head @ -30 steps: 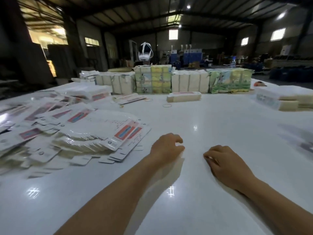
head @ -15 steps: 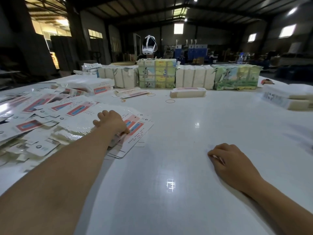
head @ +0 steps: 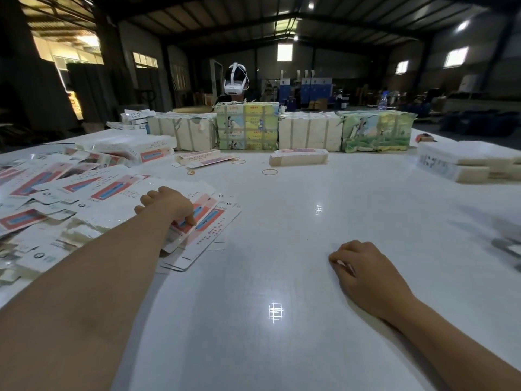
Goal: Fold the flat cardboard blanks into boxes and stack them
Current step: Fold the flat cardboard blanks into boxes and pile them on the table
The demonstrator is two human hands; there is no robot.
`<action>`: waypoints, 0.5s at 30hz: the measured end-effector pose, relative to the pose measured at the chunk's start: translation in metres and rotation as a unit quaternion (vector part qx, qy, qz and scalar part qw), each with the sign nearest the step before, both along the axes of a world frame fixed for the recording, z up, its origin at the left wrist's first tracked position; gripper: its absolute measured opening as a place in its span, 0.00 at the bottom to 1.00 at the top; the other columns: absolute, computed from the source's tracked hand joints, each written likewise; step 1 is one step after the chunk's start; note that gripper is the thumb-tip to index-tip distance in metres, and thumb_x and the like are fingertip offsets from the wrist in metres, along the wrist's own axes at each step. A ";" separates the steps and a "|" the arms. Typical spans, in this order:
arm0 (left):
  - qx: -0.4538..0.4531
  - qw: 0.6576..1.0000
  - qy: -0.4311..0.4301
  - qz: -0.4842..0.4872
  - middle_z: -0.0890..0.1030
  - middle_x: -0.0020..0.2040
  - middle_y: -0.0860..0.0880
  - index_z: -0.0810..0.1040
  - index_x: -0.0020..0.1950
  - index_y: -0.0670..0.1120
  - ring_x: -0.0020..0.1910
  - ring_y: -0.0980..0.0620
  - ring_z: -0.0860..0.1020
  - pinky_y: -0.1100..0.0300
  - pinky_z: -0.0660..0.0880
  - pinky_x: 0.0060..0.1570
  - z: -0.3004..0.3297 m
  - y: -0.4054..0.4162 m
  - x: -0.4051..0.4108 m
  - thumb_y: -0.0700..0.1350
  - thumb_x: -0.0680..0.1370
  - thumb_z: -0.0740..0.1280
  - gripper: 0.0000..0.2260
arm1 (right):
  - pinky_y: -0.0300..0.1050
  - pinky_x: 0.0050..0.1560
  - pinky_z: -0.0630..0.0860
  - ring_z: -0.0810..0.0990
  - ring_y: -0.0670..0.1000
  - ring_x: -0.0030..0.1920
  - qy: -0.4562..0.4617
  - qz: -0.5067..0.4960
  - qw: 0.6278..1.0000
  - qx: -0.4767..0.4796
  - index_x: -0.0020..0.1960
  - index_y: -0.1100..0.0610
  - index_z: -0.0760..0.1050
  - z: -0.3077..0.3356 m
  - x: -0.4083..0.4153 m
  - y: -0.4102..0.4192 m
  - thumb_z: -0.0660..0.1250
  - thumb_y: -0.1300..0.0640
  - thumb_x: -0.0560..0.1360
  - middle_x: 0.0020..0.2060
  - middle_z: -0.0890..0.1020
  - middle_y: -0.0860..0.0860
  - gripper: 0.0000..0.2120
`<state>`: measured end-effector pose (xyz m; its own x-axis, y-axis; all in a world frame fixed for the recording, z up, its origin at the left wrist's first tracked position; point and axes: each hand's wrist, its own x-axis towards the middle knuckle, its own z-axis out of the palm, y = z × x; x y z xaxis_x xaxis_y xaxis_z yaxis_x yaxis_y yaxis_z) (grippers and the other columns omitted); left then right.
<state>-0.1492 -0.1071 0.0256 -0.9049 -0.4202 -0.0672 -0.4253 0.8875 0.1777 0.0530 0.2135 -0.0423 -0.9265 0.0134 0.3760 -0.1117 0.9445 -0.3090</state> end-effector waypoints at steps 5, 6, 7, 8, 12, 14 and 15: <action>-0.029 0.979 0.167 -0.116 0.76 0.50 0.45 0.60 0.66 0.46 0.47 0.45 0.76 0.54 0.71 0.42 0.011 0.033 0.026 0.47 0.74 0.69 0.25 | 0.40 0.51 0.64 0.71 0.49 0.53 0.002 -0.004 1.000 -0.002 0.54 0.51 0.80 0.000 -0.001 0.000 0.61 0.55 0.79 0.54 0.77 0.45 0.10; 0.000 0.971 0.182 -0.155 0.76 0.48 0.47 0.61 0.66 0.48 0.43 0.48 0.77 0.55 0.74 0.37 0.015 0.042 0.033 0.46 0.76 0.67 0.23 | 0.40 0.50 0.64 0.71 0.49 0.53 -0.002 -0.003 1.000 -0.002 0.54 0.50 0.80 0.000 -0.001 -0.001 0.61 0.54 0.79 0.54 0.77 0.45 0.10; 0.034 0.961 0.193 -0.197 0.77 0.50 0.47 0.63 0.66 0.50 0.41 0.50 0.78 0.56 0.76 0.36 0.019 0.051 0.041 0.44 0.77 0.65 0.20 | 0.41 0.51 0.64 0.71 0.49 0.54 -0.009 -0.003 1.000 0.003 0.55 0.50 0.80 0.000 -0.002 -0.001 0.60 0.54 0.79 0.55 0.77 0.45 0.11; 0.076 0.946 0.201 -0.241 0.77 0.52 0.48 0.66 0.65 0.52 0.39 0.52 0.78 0.56 0.77 0.36 0.022 0.061 0.051 0.43 0.77 0.62 0.17 | 0.41 0.52 0.65 0.71 0.49 0.55 -0.019 -0.004 1.000 0.013 0.56 0.50 0.80 0.001 -0.004 -0.001 0.60 0.54 0.79 0.55 0.77 0.45 0.11; 0.186 0.874 0.197 -0.405 0.77 0.51 0.53 0.72 0.64 0.58 0.37 0.57 0.78 0.63 0.75 0.32 0.005 0.103 0.101 0.45 0.79 0.61 0.15 | 0.45 0.52 0.73 0.77 0.51 0.51 -0.017 -0.030 0.979 -0.203 0.51 0.53 0.81 0.013 -0.002 0.000 0.58 0.53 0.80 0.50 0.82 0.49 0.13; 0.208 0.853 0.178 -0.445 0.77 0.52 0.55 0.71 0.66 0.58 0.37 0.56 0.80 0.62 0.78 0.34 -0.014 0.115 0.123 0.47 0.80 0.60 0.15 | 0.46 0.38 0.77 0.82 0.53 0.41 -0.002 -0.053 0.846 -0.530 0.45 0.56 0.80 0.026 0.001 0.002 0.56 0.47 0.81 0.39 0.84 0.52 0.18; 0.221 0.847 0.168 -0.454 0.78 0.53 0.55 0.71 0.66 0.58 0.39 0.56 0.80 0.60 0.80 0.37 -0.022 0.119 0.131 0.48 0.81 0.60 0.14 | 0.44 0.30 0.76 0.82 0.53 0.35 -0.010 -0.052 0.775 -0.630 0.43 0.56 0.78 0.029 0.004 0.004 0.56 0.45 0.81 0.35 0.84 0.54 0.20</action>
<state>-0.0181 0.0120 0.0040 -0.8408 0.4577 0.2890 0.5368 0.6363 0.5540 0.0571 0.2177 -0.0135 -0.9015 0.4327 -0.0114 -0.0381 -0.1055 -0.9937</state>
